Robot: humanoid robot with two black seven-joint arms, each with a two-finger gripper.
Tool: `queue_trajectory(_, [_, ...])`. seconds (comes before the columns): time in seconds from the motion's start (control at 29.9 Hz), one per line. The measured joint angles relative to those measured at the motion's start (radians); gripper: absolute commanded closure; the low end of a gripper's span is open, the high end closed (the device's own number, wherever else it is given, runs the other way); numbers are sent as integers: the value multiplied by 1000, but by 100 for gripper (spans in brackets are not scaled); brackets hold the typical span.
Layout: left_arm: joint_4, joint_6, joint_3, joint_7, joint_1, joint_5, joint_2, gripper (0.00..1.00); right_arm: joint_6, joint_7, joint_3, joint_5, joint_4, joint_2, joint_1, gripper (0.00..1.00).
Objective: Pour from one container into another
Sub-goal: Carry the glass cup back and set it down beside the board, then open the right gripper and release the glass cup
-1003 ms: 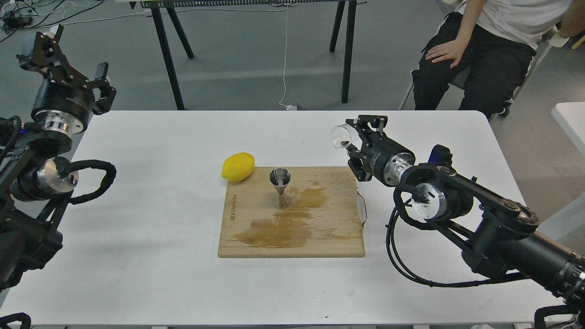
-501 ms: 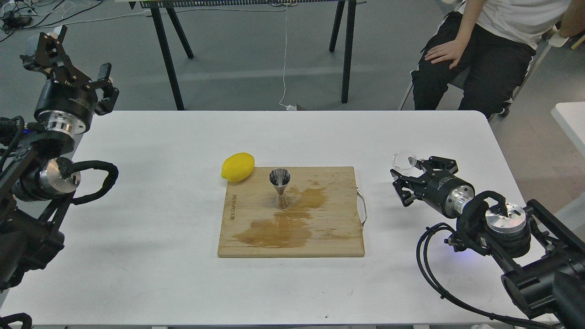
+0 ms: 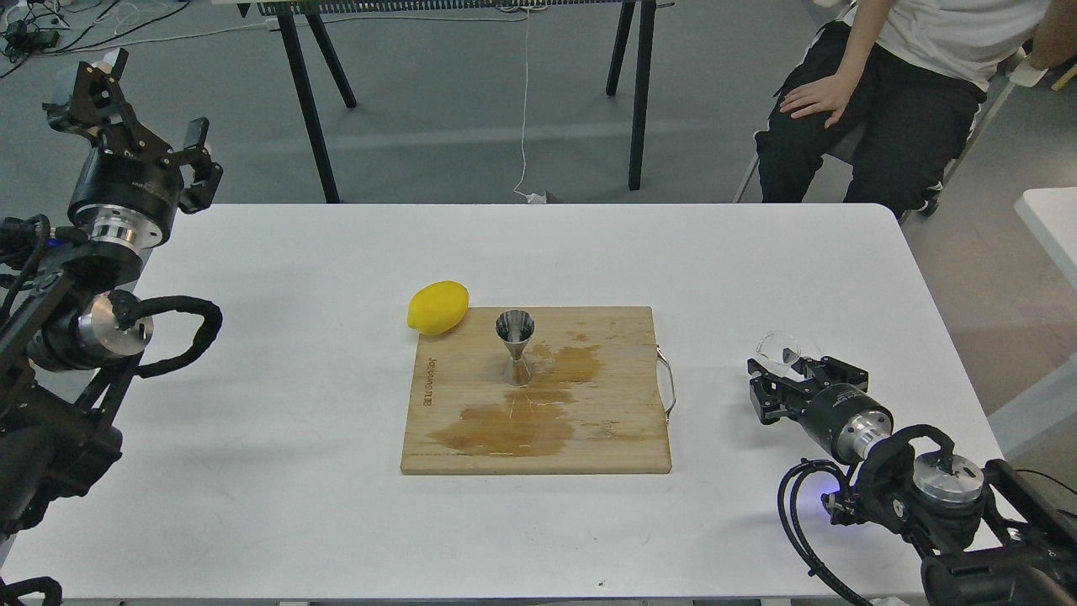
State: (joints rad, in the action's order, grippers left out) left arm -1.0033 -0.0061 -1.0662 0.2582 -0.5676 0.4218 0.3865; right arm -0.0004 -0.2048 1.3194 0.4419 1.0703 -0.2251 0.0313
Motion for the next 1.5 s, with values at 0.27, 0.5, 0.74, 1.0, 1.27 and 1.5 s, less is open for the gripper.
queue_trajectory(0.27, [0,0,0,0,-1,0,-1,0,13,-1,1,-2,-21,-12,2,50])
queue_trajectory(0.5, [0,0,0,0,-1,0,-1,0,25,-2,0,-3,-51,-13,5,47])
queue_trajectory(0.74, [-1,1,0,0,0,0,-1,0,46,-2,0,-3,-81,-13,9,38])
queue_trajectory(1.0, [-2,2,0,1,0,0,-1,0,52,-1,0,-3,-88,-14,10,24])
queue_trajectory(1.27, [-2,0,0,1,0,0,-1,0,81,8,0,-4,-97,-14,10,17])
queue_trajectory(1.5, [-2,0,0,1,0,0,-1,0,163,3,-3,-5,-113,-13,1,63])
